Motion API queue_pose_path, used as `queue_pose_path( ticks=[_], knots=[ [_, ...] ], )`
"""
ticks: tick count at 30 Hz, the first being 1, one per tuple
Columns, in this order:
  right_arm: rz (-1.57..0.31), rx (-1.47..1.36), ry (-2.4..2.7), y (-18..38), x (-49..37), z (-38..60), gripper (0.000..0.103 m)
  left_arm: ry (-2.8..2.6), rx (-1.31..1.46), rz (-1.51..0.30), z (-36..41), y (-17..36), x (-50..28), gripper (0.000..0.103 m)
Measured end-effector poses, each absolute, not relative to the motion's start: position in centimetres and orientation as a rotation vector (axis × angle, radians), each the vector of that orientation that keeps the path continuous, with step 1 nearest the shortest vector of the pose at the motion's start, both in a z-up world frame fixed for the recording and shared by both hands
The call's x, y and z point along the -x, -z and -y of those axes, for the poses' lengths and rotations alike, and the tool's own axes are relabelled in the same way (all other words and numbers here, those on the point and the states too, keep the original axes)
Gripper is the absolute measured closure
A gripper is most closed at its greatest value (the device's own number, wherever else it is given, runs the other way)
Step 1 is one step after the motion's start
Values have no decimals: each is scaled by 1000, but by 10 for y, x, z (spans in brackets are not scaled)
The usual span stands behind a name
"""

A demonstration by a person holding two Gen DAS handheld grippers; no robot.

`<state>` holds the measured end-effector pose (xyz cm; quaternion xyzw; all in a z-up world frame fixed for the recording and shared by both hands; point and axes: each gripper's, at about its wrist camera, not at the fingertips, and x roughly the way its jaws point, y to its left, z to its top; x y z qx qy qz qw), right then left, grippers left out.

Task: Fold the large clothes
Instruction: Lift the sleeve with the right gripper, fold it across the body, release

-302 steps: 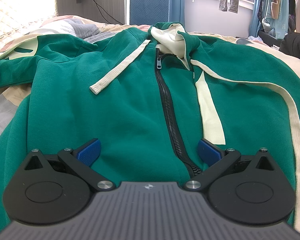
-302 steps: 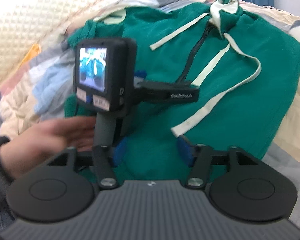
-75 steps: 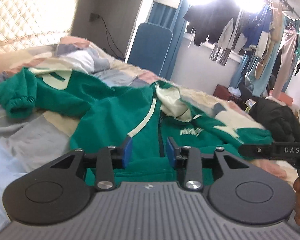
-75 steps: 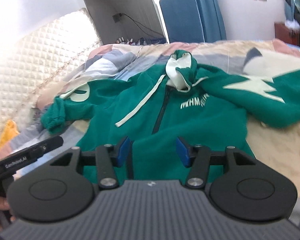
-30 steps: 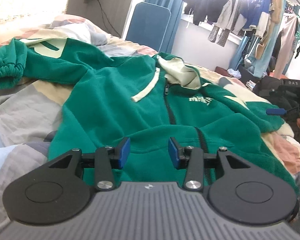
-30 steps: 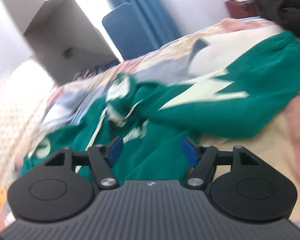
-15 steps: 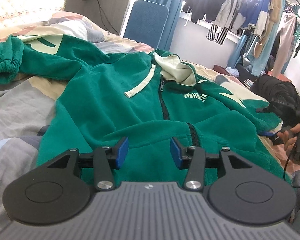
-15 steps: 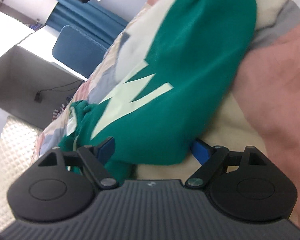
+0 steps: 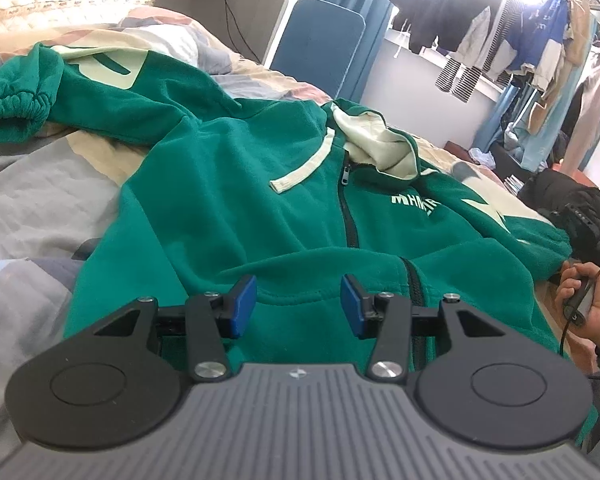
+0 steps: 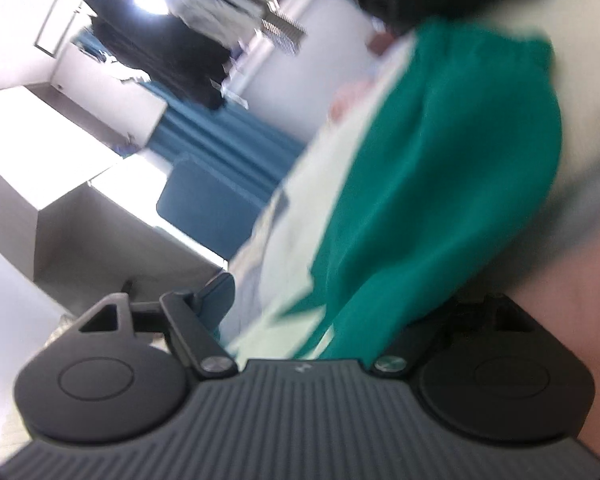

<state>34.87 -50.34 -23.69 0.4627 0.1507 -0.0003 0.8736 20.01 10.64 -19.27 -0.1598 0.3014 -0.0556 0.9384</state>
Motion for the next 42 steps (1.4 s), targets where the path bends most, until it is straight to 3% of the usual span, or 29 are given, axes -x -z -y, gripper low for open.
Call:
queue_pose_path(
  ticks=[3,5,6,8,10,25,36,42],
  knots=[
    [-297,-921,50,231,-365,518,39,107,336,-608,-108,195,-202,51],
    [-359,-873,99,230,-380,526,59,103,341,-610,-108,196,-206,51],
    [-382,-863,101,228,-384,530,65,102,343,-612,-108,196,-207,51],
    [-422,-803,115,221,-396,536,87,98,340,-618,-107,198,-210,51],
    [-400,-701,117,206,-401,534,92,93,327,-621,-107,199,-211,51],
    [-192,-400,278,72,-422,576,95,72,330,-611,-111,197,-214,51],
    [-70,-46,-6,-29,-401,396,94,50,361,-567,-139,179,-203,51],
    [-59,129,-221,-32,-354,264,94,41,381,-508,-161,164,-188,51]
  ],
)
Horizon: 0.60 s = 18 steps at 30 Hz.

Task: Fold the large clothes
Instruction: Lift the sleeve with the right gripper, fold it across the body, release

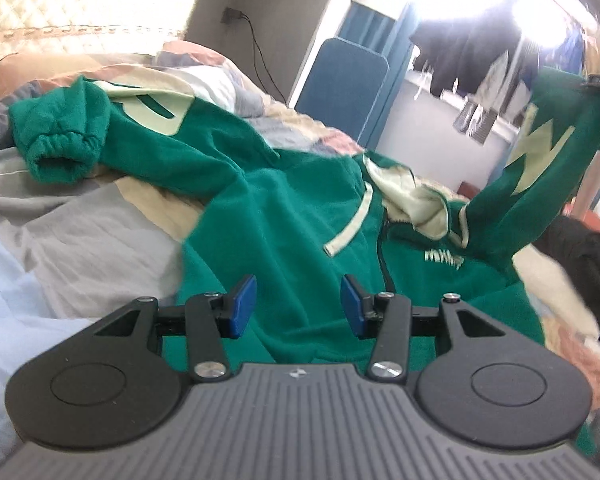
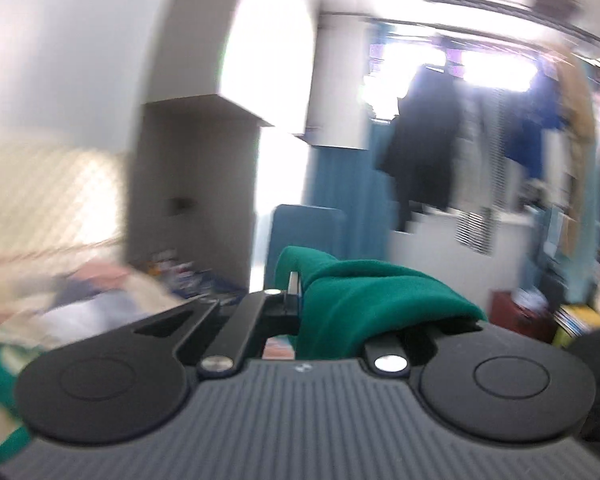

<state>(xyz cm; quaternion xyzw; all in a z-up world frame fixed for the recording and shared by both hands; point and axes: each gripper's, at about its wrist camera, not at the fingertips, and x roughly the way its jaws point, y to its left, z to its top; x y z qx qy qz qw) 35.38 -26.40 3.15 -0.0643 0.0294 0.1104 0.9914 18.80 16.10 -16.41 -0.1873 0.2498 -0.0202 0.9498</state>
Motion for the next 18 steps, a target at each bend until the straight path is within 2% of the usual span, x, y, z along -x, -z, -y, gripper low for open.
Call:
queue_pose_path(
  ticks=[6,10,16,18],
  knots=[
    [-118,330,-446,23,-294,138,93,24,448,-460,-191,158,-176,49],
    [-223,456,-570,92,-251,77,93,26,492,-445,-208,157,-174,49],
    [-429,597,-668,185,-221,48,91,18,559,-442,-224,163,-171,48],
    [-466,636,-695,201,-209,47,84,31,593,-436,-227,164,-168,48]
  ],
)
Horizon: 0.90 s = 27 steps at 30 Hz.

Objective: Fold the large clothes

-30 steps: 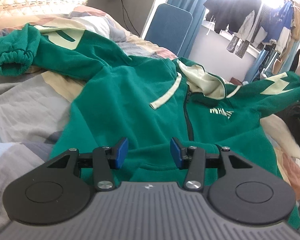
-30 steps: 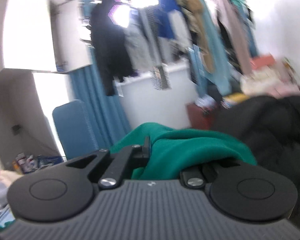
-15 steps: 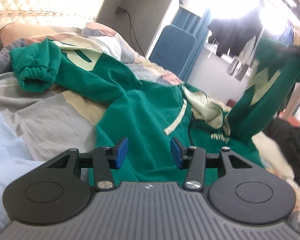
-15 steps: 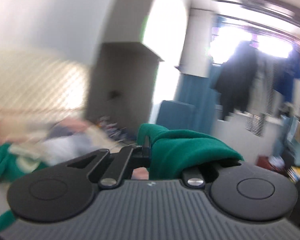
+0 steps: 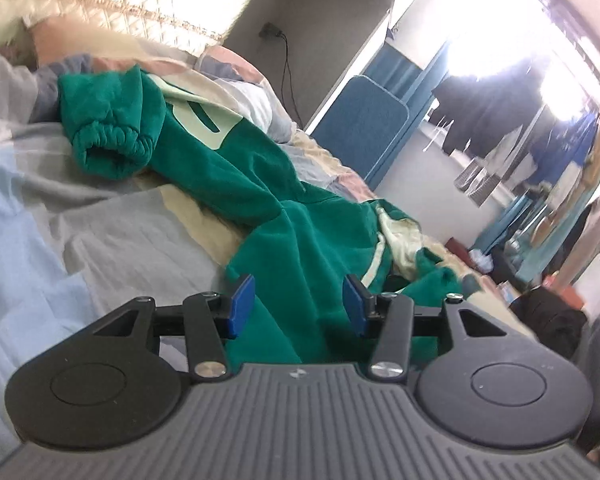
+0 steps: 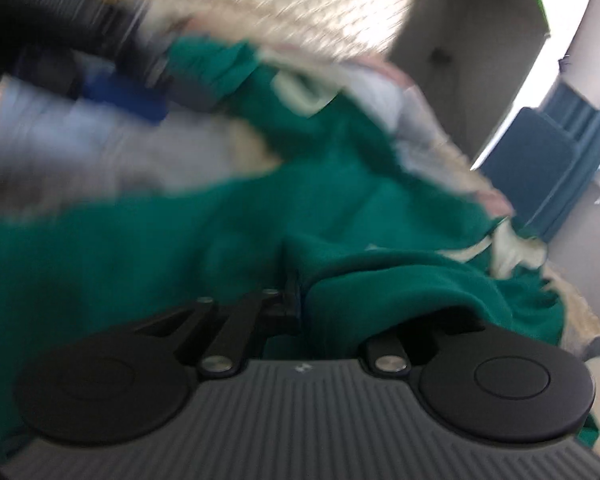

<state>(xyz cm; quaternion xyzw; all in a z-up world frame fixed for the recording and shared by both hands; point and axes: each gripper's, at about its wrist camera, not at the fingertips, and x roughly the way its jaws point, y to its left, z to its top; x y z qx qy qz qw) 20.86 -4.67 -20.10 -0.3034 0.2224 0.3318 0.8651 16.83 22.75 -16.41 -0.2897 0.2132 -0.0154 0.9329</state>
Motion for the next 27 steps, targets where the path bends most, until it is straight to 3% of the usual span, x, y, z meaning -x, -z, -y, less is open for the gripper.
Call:
queue_pose_path(
  ticks=[2,5,8,15,27],
  knots=[
    [-484,639,-738,204,-201,50,57,24,588,-439,-228,165,-169,47],
    [-517,582,-797,191,-200,58,35,22,580,-454,-226,169,-173,47],
    [-560,495,-832,175,-191,72,24,24,562,-458,-221,169,-175,47],
    [-607,268,-795,144,-174,131,24,49,516,-449,-206,161,-171,47],
    [-682,-194,-525,144,-235,210,24,256,383,-448,-137,150,-165,47]
  ],
)
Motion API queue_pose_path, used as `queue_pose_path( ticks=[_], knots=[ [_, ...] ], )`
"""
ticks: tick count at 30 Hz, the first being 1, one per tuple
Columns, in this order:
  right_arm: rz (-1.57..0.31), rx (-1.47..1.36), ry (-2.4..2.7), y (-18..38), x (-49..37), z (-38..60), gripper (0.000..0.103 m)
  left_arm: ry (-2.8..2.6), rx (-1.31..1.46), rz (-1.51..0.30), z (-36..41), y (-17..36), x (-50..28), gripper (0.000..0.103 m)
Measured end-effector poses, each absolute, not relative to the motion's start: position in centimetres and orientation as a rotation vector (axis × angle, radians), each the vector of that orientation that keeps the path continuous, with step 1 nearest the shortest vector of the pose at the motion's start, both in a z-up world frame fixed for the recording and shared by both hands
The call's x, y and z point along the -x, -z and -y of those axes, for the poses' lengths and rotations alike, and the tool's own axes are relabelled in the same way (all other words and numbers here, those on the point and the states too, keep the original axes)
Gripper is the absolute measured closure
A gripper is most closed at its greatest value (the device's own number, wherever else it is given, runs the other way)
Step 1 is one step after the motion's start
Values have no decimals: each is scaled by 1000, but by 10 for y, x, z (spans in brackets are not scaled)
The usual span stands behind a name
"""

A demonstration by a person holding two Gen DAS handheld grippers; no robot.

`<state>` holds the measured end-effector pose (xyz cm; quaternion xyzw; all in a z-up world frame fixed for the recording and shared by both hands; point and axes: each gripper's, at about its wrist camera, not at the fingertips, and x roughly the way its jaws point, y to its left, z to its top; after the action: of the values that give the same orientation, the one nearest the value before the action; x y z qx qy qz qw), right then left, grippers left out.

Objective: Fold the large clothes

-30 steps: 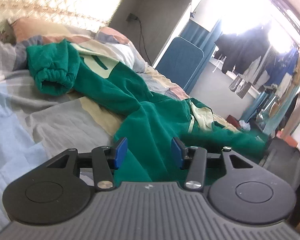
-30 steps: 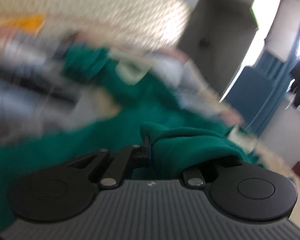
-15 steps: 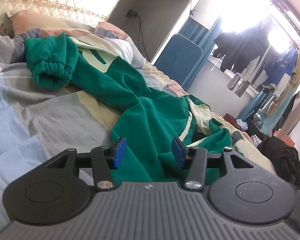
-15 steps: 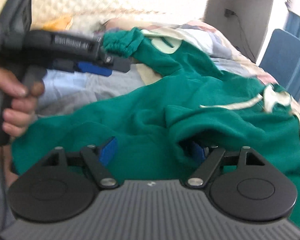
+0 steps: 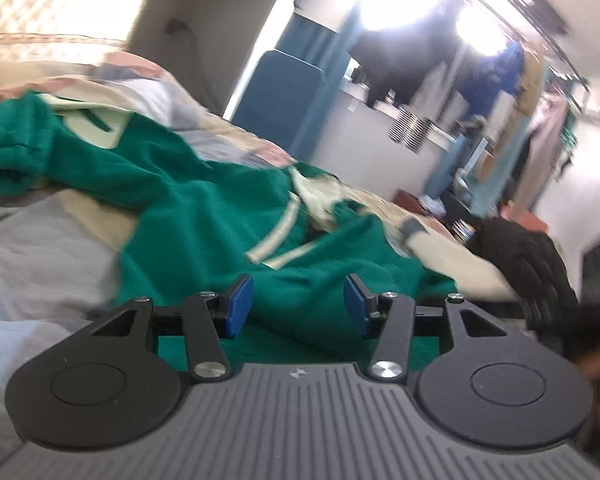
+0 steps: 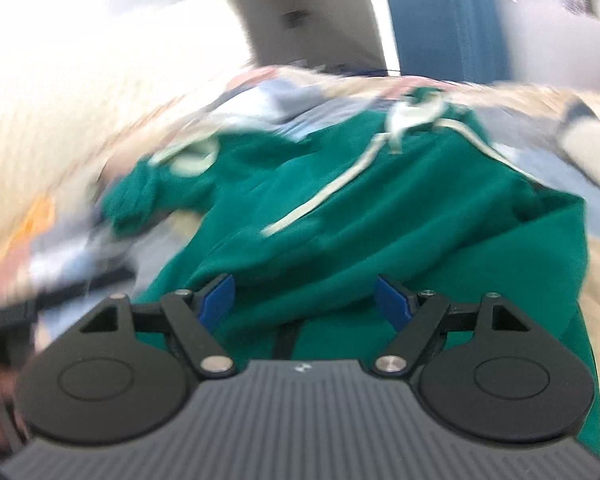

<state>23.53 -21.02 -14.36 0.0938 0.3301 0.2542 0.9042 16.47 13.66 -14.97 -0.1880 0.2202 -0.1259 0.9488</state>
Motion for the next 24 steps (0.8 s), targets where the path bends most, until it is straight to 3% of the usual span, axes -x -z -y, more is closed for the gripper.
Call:
queue_pose_path(
  ticks=[3,6,8,11,24],
  knots=[
    [-691,-266,-485,148,-254,217,25,294,358,-447,-116,151,-171,47],
    [-666,-262,-469,151,-271,212,35,324,346,-455,-95,153,-187,47],
    [-653,-252,-462,154,-283,205,49,332,323,-469,-82,156,-199,47],
    [-635,-245,-477,157,-300,198,56,271,274,-477,-66,164,-216,42],
    [-797,-171,-421,200,-317,192,63,98,270,-484,-72,181,-234,40]
  ],
)
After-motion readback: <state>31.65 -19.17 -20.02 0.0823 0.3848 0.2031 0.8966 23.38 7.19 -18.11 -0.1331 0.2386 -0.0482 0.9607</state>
